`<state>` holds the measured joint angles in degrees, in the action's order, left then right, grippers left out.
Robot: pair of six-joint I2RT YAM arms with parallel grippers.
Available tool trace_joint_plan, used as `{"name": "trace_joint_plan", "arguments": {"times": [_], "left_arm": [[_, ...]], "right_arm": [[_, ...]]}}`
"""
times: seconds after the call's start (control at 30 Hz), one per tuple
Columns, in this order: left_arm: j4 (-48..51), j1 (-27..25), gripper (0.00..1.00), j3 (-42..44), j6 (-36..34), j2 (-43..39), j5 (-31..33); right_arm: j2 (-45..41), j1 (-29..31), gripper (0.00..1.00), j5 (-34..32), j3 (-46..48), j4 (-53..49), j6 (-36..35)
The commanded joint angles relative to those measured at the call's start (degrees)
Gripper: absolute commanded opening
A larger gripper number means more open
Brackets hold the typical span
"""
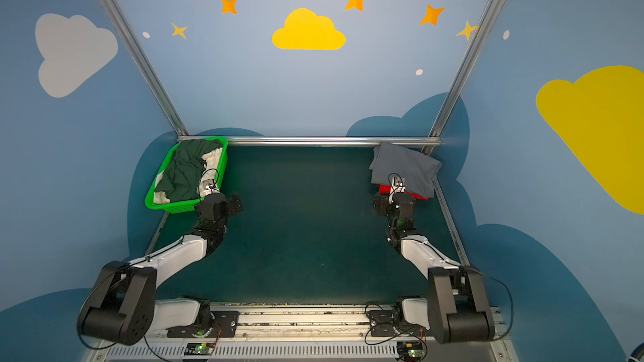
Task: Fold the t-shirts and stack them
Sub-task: 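Reach the left gripper into the green basket onto the dark green t-shirt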
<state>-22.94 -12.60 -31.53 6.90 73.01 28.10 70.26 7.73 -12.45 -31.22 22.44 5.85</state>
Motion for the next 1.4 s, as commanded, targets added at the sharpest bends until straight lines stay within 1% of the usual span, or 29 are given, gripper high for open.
{"name": "trace_joint_plan", "arguments": {"times": [0.0,0.07,0.1,0.13,0.2,0.3,0.37,0.43,0.57,0.67,0.77,0.83,0.9,1.0,1.1,1.17,1.23,1.27,1.33,1.37], "left_arm": [[10.89,-4.39,1.00,-5.46,2.59,-3.10,11.19],[20.27,-4.38,1.00,-10.83,10.22,-3.72,14.59],[23.65,-3.09,1.00,-13.52,13.41,-3.31,14.79],[26.10,-1.16,1.00,-16.03,15.60,-2.30,14.07],[32.29,2.05,1.00,-21.37,18.72,0.01,10.71],[34.74,5.18,1.00,-26.30,17.91,4.91,10.74],[40.10,9.22,1.00,-30.88,20.03,8.45,8.66],[43.40,13.03,1.00,-34.85,20.74,12.60,6.47],[46.30,19.16,1.00,-40.02,21.29,20.56,3.14],[48.55,22.58,0.98,-43.91,21.41,27.00,2.32],[50.21,24.64,0.95,-47.80,20.47,33.25,2.58],[51.67,25.47,0.86,-50.74,19.30,36.91,3.30],[52.57,25.83,0.83,-53.54,17.74,40.24,5.32],[53.47,26.31,0.82,-57.11,16.31,44.02,6.09],[52.33,26.41,0.69,-59.72,14.01,47.11,5.39],[54.34,26.62,0.61,-63.62,13.59,49.65,5.90],[56.46,26.64,0.46,-67.53,12.76,52.06,6.40],[57.71,26.65,0.36,-69.29,12.54,52.95,6.23],[58.06,26.62,0.07,-70.63,12.18,53.40,6.09],[57.73,26.65,0.04,-70.67,12.11,53.33,6.52]], "right_arm": [[-6.61,0.44,0.98,1.87,-3.49,-15.17,10.37],[-8.89,0.49,0.98,4.21,-5.86,-20.81,13.83],[-9.62,0.45,0.98,4.77,-6.93,-23.60,15.53],[-10.02,0.49,0.98,5.10,-8.93,-26.07,16.86],[-10.55,0.45,0.98,7.16,-10.78,-28.89,17.18],[-11.11,0.53,0.98,8.99,-12.85,-32.62,17.62],[-11.78,0.56,0.98,10.00,-13.41,-34.22,17.73],[-12.33,0.54,0.98,10.77,-13.30,-34.80,18.22],[-11.41,0.56,0.98,13.94,-14.20,-36.33,18.91],[-10.38,0.57,0.98,16.49,-14.98,-37.46,19.57],[-9.71,0.55,0.98,18.60,-15.14,-37.69,19.90],[-9.45,0.54,0.98,19.87,-15.04,-37.32,19.99],[-9.06,0.54,0.98,21.00,-15.06,-36.81,20.17],[-8.01,0.54,0.98,22.42,-15.51,-36.76,20.20],[-6.95,0.55,0.98,23.36,-16.11,-36.64,20.32],[-6.33,0.61,0.98,24.08,-16.16,-36.15,20.38],[-5.95,0.62,0.98,24.33,-16.30,-36.12,20.56],[-5.90,0.62,0.98,24.40,-16.45,-36.52,20.61],[-5.85,0.65,0.98,24.36,-16.60,-37.01,20.52],[-5.97,0.64,0.98,23.98,-16.64,-37.27,20.52]]}}
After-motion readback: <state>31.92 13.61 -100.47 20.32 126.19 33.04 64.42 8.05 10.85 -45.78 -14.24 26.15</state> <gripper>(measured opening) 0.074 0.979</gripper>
